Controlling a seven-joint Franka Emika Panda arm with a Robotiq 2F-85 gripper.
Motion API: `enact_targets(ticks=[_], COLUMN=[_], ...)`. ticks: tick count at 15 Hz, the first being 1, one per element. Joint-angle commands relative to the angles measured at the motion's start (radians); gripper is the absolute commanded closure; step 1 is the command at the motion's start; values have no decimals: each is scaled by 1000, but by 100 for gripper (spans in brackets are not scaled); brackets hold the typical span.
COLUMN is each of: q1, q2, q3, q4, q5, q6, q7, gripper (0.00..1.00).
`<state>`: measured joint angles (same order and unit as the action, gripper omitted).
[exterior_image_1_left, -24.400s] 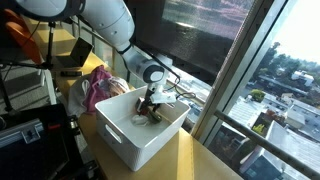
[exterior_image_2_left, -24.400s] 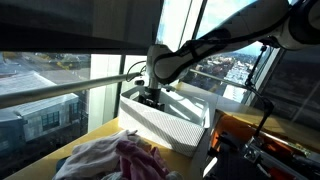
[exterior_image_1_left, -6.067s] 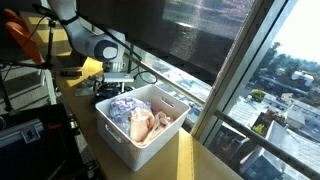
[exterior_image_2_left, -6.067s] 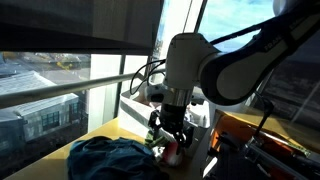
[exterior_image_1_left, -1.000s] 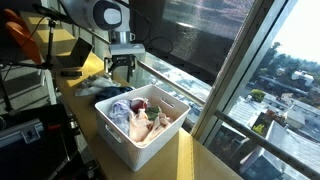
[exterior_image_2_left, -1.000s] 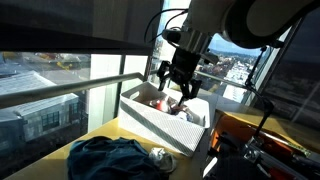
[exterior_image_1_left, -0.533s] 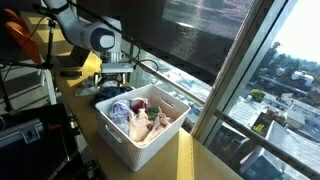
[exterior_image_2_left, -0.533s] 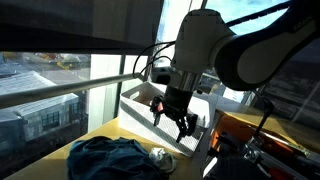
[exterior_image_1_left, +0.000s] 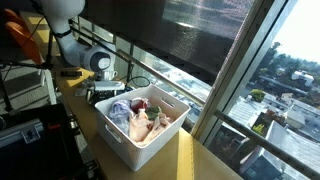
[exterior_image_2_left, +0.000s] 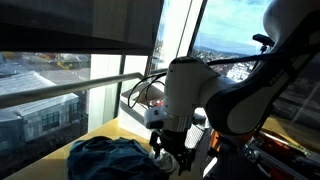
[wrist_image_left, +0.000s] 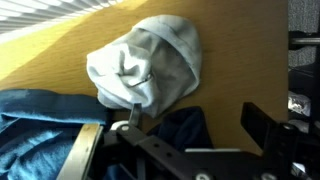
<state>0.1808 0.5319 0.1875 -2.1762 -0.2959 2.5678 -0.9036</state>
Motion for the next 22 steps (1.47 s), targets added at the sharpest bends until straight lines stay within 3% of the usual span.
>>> enact_targets(ticks=[1,7,9,18,19,22], q1=[54,92,89,73,73,74], q2=[67,108,111,99,99,100], q3=[-26,-39,-32,-7,-7,-6], q4=[35,51,54,42,42,42], q5=[-92,-209,-221,-207,-207,-208], q6=[22,7,5,-13,-13,-15], q7=[87,165,165,148,147,147], gripper=[0,0,28,95,99,100])
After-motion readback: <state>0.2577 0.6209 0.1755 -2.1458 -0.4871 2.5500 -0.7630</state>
